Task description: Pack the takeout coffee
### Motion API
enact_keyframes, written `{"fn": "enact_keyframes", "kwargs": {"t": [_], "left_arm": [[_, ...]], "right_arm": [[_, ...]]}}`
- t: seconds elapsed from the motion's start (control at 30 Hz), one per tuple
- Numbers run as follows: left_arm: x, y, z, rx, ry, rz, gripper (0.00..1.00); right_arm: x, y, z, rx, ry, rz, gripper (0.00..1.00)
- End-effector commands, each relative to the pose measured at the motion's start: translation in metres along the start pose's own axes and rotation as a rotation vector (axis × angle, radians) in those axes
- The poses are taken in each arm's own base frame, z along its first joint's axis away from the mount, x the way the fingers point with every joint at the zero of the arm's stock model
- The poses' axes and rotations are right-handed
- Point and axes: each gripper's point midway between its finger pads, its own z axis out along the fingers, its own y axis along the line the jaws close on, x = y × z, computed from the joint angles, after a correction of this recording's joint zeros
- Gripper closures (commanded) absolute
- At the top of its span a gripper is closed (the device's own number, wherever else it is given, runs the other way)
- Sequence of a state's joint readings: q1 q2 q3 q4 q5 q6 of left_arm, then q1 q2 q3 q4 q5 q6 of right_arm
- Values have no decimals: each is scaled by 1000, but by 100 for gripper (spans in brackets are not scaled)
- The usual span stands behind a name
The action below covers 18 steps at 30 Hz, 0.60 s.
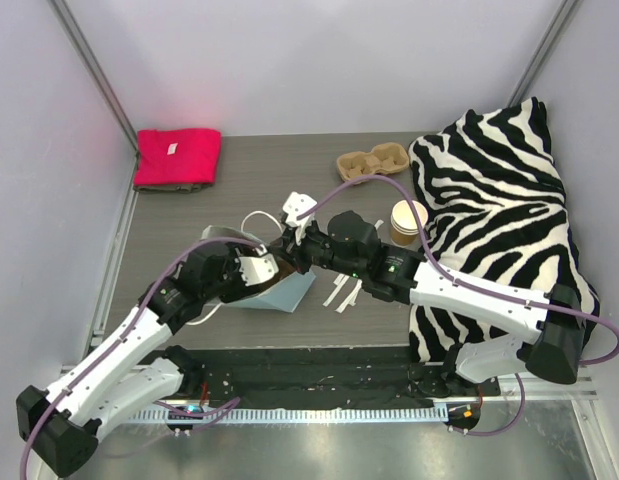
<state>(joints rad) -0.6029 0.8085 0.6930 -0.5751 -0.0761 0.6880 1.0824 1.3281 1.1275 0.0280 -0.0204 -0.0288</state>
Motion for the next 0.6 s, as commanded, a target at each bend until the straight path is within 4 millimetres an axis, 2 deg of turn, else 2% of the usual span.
{"fn": "enact_keyframes", "kwargs": {"t": [0.0, 0.1, 0.2, 0.3, 0.4, 0.57], "left_arm": [[2, -3, 16, 8, 11, 29, 60], [-7, 3, 6, 6, -2, 2, 60], [-21, 11, -13, -3, -49, -29, 59], [-23, 15, -26, -17, -57, -33, 59], [-19, 18, -28, -37, -46, -15, 60], [-19, 22, -29, -65, -50, -25, 60]], "right_arm": [[-37, 24, -9, -121, -125, -25, 99], [-38, 22, -9, -113, -128, -53, 99], [-36, 19, -10, -110, -139, -124, 99], [-36, 13, -12, -91, -172, -254, 99], [-36, 10, -13, -88, -196, -357, 99], [-42, 12, -15, -100, -224, -432, 99]]}}
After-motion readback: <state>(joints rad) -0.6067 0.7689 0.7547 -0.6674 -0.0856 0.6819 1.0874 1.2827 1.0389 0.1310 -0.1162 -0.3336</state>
